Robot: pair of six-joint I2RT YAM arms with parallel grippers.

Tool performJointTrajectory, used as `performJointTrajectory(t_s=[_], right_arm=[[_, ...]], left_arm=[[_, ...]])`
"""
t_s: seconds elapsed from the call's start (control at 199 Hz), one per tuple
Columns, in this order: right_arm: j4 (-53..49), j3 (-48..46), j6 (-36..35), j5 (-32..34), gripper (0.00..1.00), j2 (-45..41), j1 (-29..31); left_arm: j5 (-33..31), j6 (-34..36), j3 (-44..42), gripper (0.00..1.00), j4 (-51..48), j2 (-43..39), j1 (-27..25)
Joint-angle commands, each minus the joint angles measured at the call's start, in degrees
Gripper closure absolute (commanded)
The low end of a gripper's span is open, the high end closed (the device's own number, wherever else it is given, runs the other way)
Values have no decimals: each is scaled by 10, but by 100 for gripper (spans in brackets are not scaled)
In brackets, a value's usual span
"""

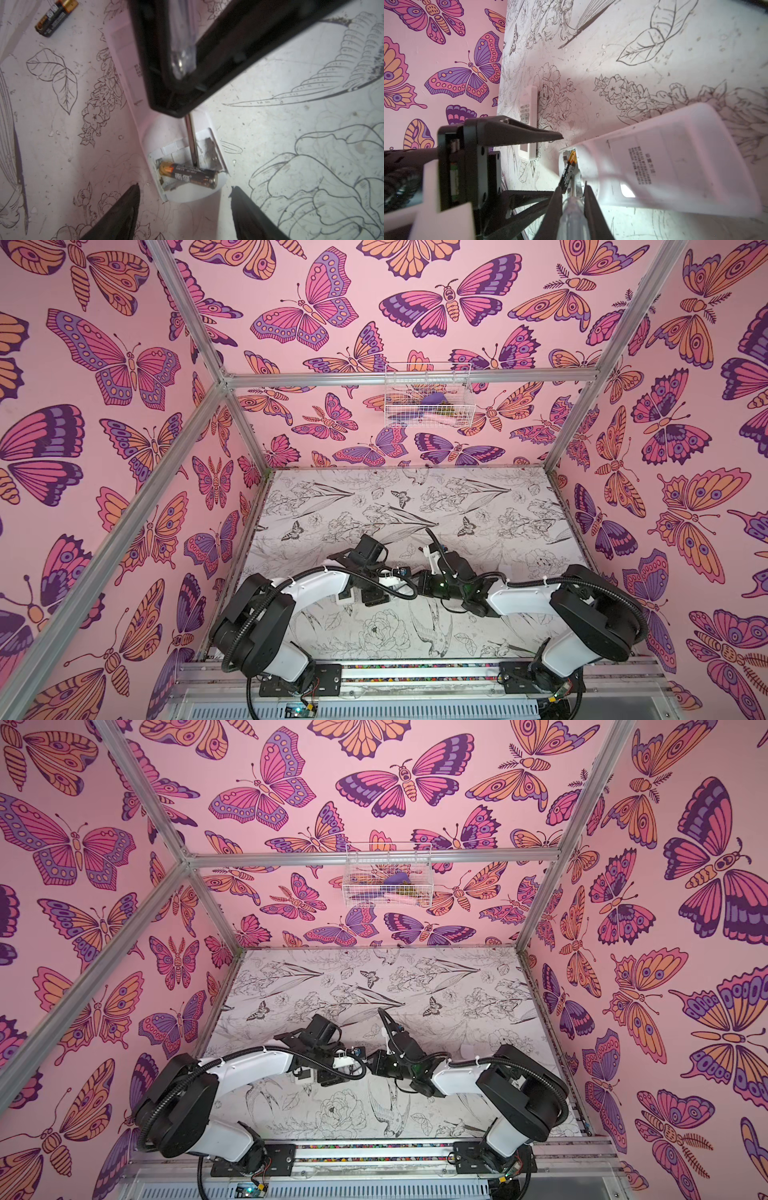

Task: Unload the batteries from the remote control
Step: 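Pry the remaining battery up with the screwdriver tip while the left gripper holds the remote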

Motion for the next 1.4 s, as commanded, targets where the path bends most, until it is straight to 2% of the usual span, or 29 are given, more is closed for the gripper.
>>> performJointTrajectory(t_s=[0.0,0.13,0.562,0.912,1.243,1.399], right_arm=[[29,2,19,8,100,4,0],[42,-1,18,16,100,10,0],[59,14,20,5,100,31,1],[40,29,9,11,100,21,2],[48,37,15,7,100,27,1],[40,40,5,9,100,31,1]], left_arm=[[11,-6,3,28,-20,-8,4],[12,-4,-2,29,-6,-3,4],[-8,-12,-14,51,24,-6,28],[9,-14,-16,44,15,-13,28],[18,-14,-1,44,-3,-6,28],[16,-15,-5,47,12,1,28]])
